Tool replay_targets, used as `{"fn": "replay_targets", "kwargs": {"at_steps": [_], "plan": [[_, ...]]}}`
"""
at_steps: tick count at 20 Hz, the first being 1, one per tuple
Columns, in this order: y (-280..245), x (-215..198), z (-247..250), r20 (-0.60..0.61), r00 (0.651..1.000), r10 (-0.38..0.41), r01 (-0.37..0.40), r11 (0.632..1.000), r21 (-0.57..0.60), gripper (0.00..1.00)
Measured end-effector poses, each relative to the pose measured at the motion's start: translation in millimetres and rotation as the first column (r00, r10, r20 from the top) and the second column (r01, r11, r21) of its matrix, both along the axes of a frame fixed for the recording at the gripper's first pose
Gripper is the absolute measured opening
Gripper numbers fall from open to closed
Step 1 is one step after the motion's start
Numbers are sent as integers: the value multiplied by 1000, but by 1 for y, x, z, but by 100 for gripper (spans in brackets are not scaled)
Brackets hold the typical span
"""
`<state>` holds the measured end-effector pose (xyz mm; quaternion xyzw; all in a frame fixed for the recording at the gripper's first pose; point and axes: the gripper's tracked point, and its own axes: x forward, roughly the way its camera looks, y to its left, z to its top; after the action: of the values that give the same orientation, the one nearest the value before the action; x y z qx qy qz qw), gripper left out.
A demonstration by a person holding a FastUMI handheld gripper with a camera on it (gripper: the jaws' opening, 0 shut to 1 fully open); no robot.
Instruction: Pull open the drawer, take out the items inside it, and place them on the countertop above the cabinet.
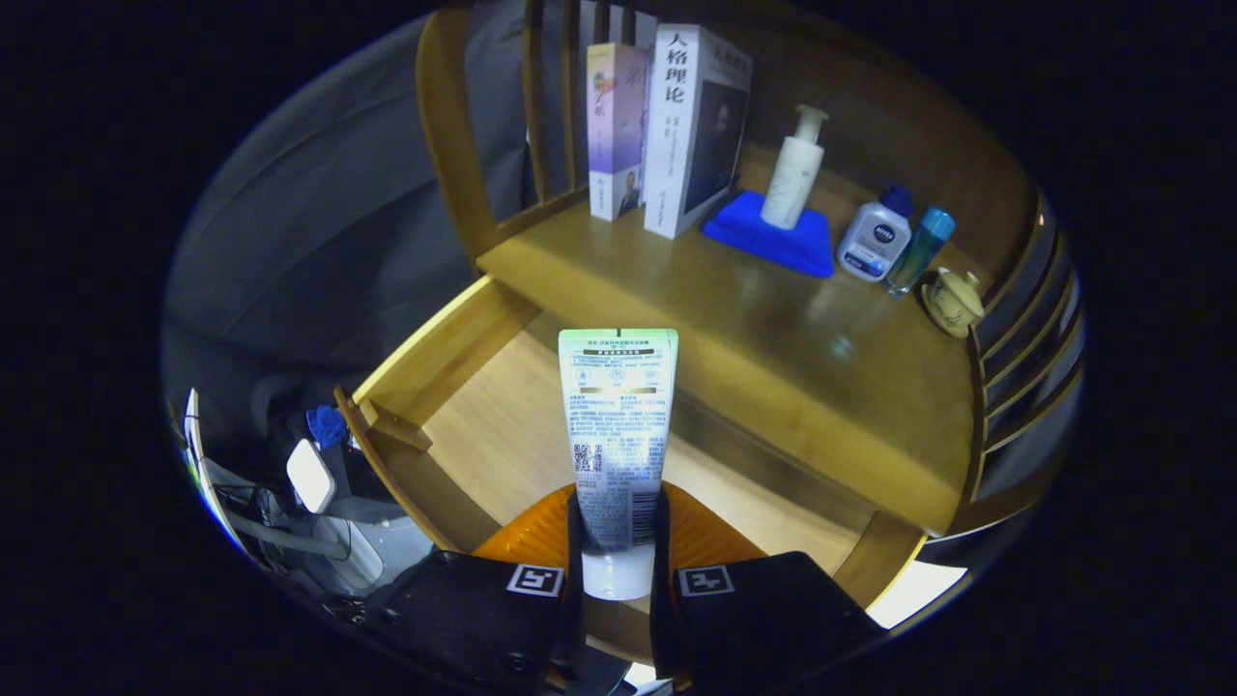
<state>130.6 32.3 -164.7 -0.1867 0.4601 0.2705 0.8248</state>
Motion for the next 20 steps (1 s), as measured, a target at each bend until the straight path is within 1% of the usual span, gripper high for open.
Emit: {"fn": "replay_targets", "kwargs": {"at_steps": [4, 6, 8, 12, 16, 19, 20], "plan": [[-9, 40, 19, 27, 996, -84, 83, 996, 32, 29], [-11, 65, 22, 25, 991, -132, 130, 989, 68, 29], [-11, 88, 23, 13, 983, -182, 179, 978, 105, 29], [-22, 137, 15, -5, 959, -284, 282, 952, 121, 29], [-25, 163, 0, -62, 928, -368, 373, 919, 132, 30], [-27, 177, -6, -71, 917, -392, 398, 908, 131, 31], [-23, 179, -7, -82, 913, -400, 408, 900, 154, 31]]}}
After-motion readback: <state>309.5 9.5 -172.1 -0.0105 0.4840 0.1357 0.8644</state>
